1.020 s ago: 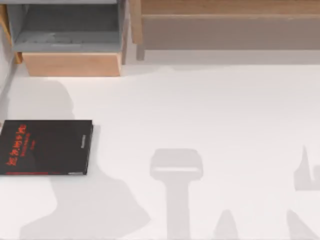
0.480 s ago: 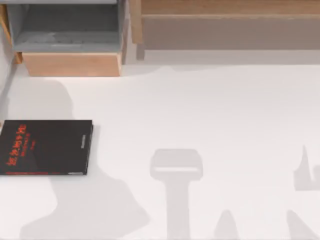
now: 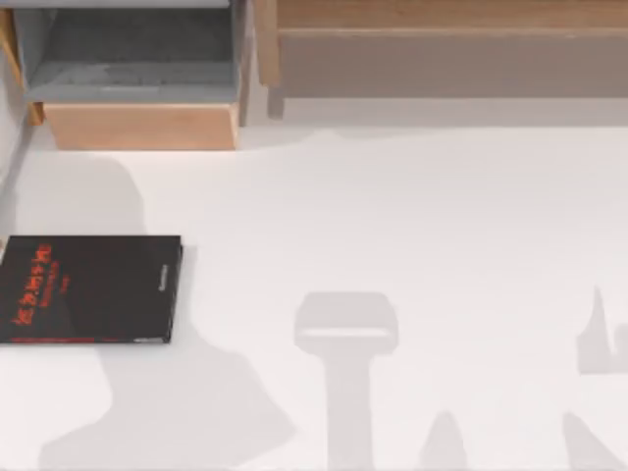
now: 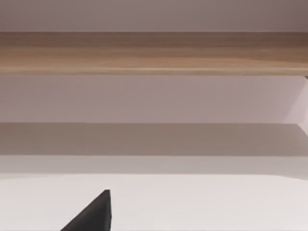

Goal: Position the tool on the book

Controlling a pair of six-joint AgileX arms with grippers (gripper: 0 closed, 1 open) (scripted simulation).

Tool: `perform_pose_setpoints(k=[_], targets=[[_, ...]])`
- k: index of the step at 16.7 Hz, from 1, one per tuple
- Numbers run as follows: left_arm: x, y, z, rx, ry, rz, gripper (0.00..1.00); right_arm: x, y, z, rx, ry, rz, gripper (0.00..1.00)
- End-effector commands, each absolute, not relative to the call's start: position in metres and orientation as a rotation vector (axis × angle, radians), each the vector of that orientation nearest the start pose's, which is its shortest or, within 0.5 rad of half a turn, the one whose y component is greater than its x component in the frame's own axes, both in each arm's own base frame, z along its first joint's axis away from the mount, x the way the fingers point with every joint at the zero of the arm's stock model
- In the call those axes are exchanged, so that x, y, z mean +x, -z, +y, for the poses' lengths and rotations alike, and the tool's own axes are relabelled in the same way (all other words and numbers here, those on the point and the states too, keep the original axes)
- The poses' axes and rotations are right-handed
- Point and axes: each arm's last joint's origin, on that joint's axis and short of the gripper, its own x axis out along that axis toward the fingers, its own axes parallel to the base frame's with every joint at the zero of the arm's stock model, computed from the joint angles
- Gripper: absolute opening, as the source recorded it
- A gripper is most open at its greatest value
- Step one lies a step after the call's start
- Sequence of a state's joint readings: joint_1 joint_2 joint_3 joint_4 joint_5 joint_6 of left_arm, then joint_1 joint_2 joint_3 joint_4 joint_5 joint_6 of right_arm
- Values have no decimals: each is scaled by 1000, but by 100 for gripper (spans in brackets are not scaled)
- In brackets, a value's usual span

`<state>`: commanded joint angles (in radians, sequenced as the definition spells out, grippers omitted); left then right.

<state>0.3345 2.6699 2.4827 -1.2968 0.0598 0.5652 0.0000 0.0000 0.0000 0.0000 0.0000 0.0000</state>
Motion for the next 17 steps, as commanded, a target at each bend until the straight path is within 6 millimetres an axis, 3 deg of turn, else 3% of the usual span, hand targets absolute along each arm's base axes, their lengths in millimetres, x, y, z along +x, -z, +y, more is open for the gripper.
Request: perform_pose_setpoints(k=[7, 11, 14, 17], targets=[[478, -165, 181, 82, 122, 1426, 0, 106, -160, -1, 0, 0, 0, 100], [464, -203, 175, 20, 53, 1343, 0, 106, -160, -1, 0, 0, 0, 100], [454, -237, 156, -6, 16, 1258, 0, 106, -160, -1, 0, 0, 0, 100], [444, -262, 122, -21, 13, 1189, 0, 106, -160, -1, 0, 0, 0, 100]])
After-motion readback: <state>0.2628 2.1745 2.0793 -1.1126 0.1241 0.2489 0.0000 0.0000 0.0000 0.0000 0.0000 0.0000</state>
